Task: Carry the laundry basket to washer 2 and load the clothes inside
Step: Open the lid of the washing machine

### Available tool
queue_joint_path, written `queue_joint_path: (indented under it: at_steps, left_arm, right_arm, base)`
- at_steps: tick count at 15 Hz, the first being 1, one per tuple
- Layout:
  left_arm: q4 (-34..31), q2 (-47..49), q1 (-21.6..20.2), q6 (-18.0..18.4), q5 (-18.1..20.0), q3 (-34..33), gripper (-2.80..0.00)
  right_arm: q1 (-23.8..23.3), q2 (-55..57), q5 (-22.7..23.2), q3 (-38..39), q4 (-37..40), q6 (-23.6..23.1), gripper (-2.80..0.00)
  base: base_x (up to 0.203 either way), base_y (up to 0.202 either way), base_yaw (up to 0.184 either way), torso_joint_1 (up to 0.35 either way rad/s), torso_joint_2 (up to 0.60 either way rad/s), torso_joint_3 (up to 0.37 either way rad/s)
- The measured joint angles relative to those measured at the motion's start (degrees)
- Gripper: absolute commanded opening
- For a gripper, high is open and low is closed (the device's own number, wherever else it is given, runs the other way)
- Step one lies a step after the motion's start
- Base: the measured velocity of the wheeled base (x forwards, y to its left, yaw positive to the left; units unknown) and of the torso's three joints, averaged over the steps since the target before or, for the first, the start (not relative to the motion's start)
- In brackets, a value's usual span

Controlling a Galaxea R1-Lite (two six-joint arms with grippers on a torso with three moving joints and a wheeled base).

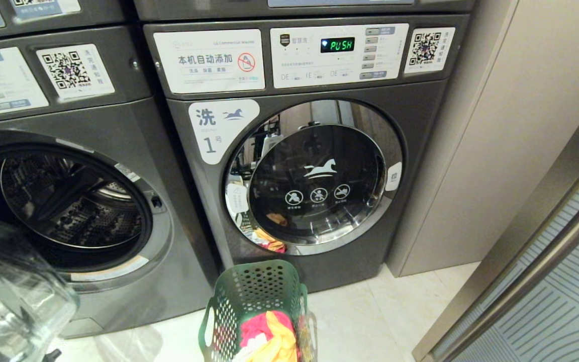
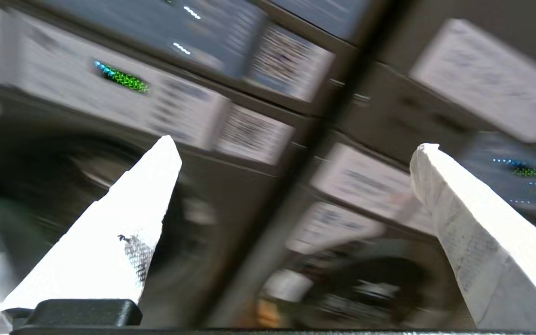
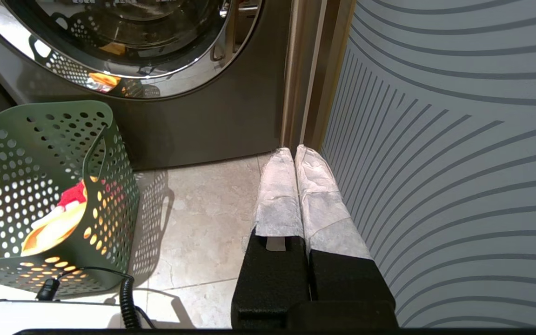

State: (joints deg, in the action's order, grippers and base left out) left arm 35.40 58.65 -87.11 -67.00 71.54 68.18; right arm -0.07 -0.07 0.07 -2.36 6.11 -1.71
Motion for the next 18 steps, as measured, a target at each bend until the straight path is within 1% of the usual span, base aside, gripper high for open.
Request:
queue_joint_path:
  at_steps: [1,2,3,4,5,6,7,8,9,10,11,12,13,14,15,16,17,18]
  left_arm:
    - [-4.8,-2.4,3.2,-1.8,0.4,0.6,0.0]
    - [-9.5,-4.4,5.9,-1.6,2.1,0.8,0.0]
    - [-13.0,-6.1,7.5,-0.6,5.3,0.4,0.0]
    - [-15.1,-7.7,9.3,0.2,9.7,-1.1,0.0]
    - [-15.8,-9.0,11.2,0.7,13.2,-3.5,0.0]
    - [-16.2,-10.1,13.3,0.9,14.8,-5.9,0.0]
    - [-17.1,-11.2,16.2,0.9,15.2,-8.5,0.0]
    - [-18.0,-11.9,18.8,1.3,14.2,-10.7,0.0]
    - [-18.2,-12.1,21.1,3.0,11.9,-12.7,0.0]
    - [-17.4,-11.8,22.9,7.1,10.4,-14.4,0.0]
    - [-16.5,-11.0,24.2,13.1,9.8,-16.4,0.0]
    - [-15.7,-9.7,25.4,20.5,9.2,-18.2,0.0]
    - [-15.3,-8.0,26.6,29.3,8.0,-20.0,0.0]
    - [-15.0,-5.4,28.3,39.0,5.8,-21.6,0.0]
    - [-14.9,-2.3,30.4,48.1,2.2,-22.7,0.0]
    - [-14.8,0.8,33.4,56.7,-3.7,-23.6,0.0]
    - [-14.8,4.1,36.5,63.8,-11.2,-24.2,0.0]
    - [-14.6,7.3,40.0,69.6,-20.0,-24.7,0.0]
  right_arm:
    - [0.0,0.0,0.0,0.0,0.0,0.0,-2.8]
    - [0.0,0.0,0.0,0.0,0.0,0.0,-2.8]
    - [0.0,0.0,0.0,0.0,0.0,0.0,-2.8]
    - [0.0,0.0,0.0,0.0,0.0,0.0,-2.8]
    - [0.0,0.0,0.0,0.0,0.0,0.0,-2.8]
    - [0.0,0.0,0.0,0.0,0.0,0.0,-2.8]
    - [0.0,0.0,0.0,0.0,0.0,0.0,-2.8]
    - [0.0,0.0,0.0,0.0,0.0,0.0,-2.8]
    - [0.0,0.0,0.0,0.0,0.0,0.0,-2.8]
    - [0.0,0.0,0.0,0.0,0.0,0.0,-2.8]
    - [0.0,0.0,0.0,0.0,0.0,0.0,-2.8]
    - [0.0,0.0,0.0,0.0,0.0,0.0,-2.8]
    - [0.0,0.0,0.0,0.0,0.0,0.0,-2.8]
    - [0.0,0.0,0.0,0.0,0.0,0.0,-2.8]
    - [0.0,0.0,0.0,0.0,0.0,0.0,-2.8]
    - [0.0,0.0,0.0,0.0,0.0,0.0,-2.8]
    - [0.0,0.0,0.0,0.0,0.0,0.0,-2.8]
    - [0.0,0.0,0.0,0.0,0.0,0.0,-2.8]
  base:
    - [0.0,0.0,0.0,0.0,0.0,0.0]
    - [0.0,0.0,0.0,0.0,0.0,0.0]
    - [0.0,0.0,0.0,0.0,0.0,0.0]
    - [0.0,0.0,0.0,0.0,0.0,0.0]
    - [0.0,0.0,0.0,0.0,0.0,0.0]
    - [0.0,0.0,0.0,0.0,0.0,0.0]
    - [0.0,0.0,0.0,0.0,0.0,0.0]
    - [0.0,0.0,0.0,0.0,0.0,0.0]
    - [0.0,0.0,0.0,0.0,0.0,0.0]
    - [0.0,0.0,0.0,0.0,0.0,0.0]
    - [0.0,0.0,0.0,0.0,0.0,0.0]
    - [0.0,0.0,0.0,0.0,0.0,0.0]
    - [0.0,0.0,0.0,0.0,0.0,0.0]
    - [0.0,0.0,0.0,0.0,0.0,0.0]
    - [0.0,0.0,0.0,0.0,0.0,0.0]
    - [0.0,0.0,0.0,0.0,0.0,0.0]
    - [0.0,0.0,0.0,0.0,0.0,0.0]
    - [0.0,0.0,0.0,0.0,0.0,0.0]
